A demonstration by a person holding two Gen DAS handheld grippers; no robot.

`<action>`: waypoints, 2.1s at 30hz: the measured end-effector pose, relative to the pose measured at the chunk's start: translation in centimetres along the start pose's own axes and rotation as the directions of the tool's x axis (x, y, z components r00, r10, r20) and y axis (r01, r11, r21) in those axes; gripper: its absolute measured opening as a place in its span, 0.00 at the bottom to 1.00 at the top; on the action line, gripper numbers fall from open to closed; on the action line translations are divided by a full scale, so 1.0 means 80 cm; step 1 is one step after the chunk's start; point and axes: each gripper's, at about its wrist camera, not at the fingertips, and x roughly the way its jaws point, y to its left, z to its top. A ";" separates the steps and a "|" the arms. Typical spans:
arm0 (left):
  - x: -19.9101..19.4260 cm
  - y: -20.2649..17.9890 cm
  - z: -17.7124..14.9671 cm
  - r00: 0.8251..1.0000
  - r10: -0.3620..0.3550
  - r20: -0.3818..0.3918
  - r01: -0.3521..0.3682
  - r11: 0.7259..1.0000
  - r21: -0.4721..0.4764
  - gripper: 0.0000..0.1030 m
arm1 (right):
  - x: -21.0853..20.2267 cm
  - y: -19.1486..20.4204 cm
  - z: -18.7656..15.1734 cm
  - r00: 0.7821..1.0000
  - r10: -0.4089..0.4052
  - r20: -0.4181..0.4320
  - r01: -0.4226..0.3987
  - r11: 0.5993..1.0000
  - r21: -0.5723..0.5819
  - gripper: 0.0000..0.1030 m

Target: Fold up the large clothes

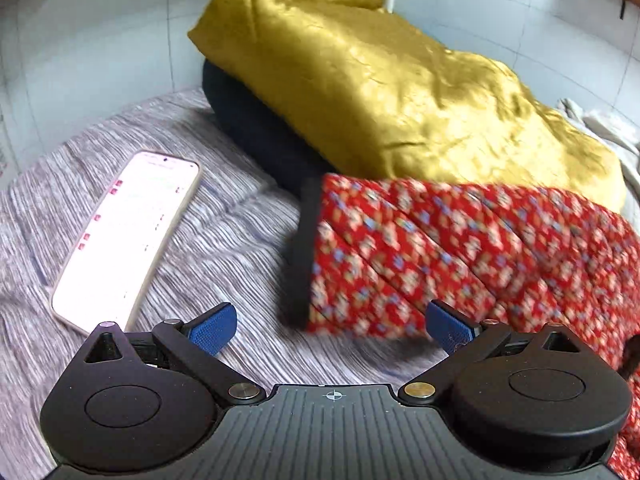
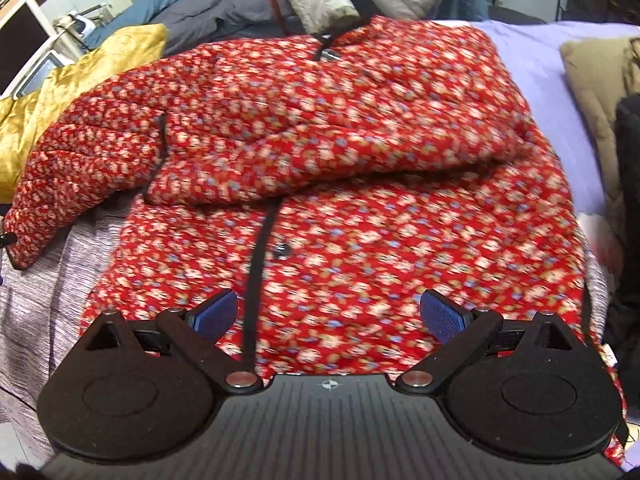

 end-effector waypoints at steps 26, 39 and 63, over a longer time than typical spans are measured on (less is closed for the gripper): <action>-0.045 -0.044 0.037 0.972 -0.233 0.033 0.225 0.962 0.155 0.63 | -0.009 -0.008 -0.030 0.997 -0.050 -0.054 0.054 0.996 0.069 0.95; -0.191 -0.316 0.008 0.725 -0.689 -0.012 0.628 0.653 0.424 0.62 | -0.006 -0.010 -0.009 1.000 0.003 -0.009 -0.002 0.996 0.091 0.95; -0.115 -0.338 -0.172 0.856 -0.404 -0.324 0.513 0.579 0.634 1.00 | -0.005 -0.041 0.077 0.975 0.177 0.131 -0.198 0.965 0.170 0.96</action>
